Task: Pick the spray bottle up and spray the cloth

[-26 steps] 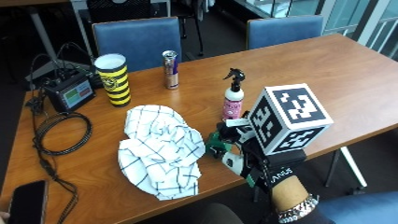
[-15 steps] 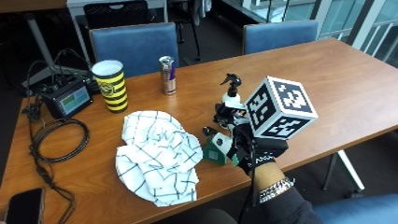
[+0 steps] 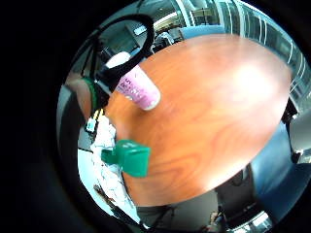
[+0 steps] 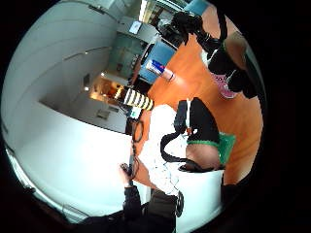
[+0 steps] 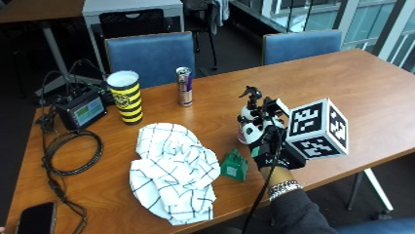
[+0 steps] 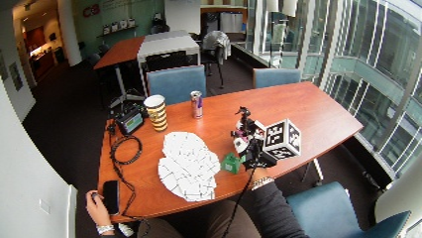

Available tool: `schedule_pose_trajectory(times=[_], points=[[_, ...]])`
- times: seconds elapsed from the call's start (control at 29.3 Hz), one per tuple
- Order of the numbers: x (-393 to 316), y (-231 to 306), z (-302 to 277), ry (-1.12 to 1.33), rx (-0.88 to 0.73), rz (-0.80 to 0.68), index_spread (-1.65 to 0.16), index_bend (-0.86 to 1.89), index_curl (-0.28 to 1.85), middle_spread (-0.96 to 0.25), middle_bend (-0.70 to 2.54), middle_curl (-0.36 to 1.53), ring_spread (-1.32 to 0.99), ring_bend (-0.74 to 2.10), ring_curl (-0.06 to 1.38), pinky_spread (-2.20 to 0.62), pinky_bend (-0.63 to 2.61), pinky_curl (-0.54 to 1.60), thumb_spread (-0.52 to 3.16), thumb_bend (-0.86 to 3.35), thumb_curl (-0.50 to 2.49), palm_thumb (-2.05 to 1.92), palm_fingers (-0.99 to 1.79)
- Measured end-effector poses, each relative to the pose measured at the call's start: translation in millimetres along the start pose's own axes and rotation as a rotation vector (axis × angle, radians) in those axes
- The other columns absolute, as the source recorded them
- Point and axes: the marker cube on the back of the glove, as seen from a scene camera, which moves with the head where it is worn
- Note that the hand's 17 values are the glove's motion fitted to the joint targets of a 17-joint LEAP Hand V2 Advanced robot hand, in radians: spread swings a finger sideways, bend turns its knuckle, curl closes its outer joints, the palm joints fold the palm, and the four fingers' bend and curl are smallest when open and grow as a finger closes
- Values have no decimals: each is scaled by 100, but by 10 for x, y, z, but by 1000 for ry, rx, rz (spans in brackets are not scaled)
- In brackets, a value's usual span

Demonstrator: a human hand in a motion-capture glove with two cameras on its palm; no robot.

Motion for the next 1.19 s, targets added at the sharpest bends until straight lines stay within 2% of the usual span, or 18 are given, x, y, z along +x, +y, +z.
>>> schedule_pose_trajectory(times=[0.14,0.31,0.51,0.75,0.99,1.19], points=[[70,-132,41,-38,47,57,-32,11,27,-15,34,35,-14,48,35,-3,24,29,99,23,36,74,110],[60,-255,165,-118,32,117,-31,8,26,-17,31,37,-14,50,37,-5,28,31,95,19,39,78,103],[121,-384,340,-302,-44,190,-32,15,28,-15,27,38,-13,40,37,2,24,34,96,15,41,80,80],[220,-407,438,-365,-73,221,-32,21,32,-16,27,38,-13,34,34,7,15,30,89,13,46,89,89],[250,-447,521,-436,-109,196,-32,26,38,-20,32,42,-15,32,34,7,11,26,74,10,51,99,102],[315,-450,656,-486,-188,96,-32,32,43,-20,33,44,-15,31,36,6,14,25,69,4,54,99,109]])
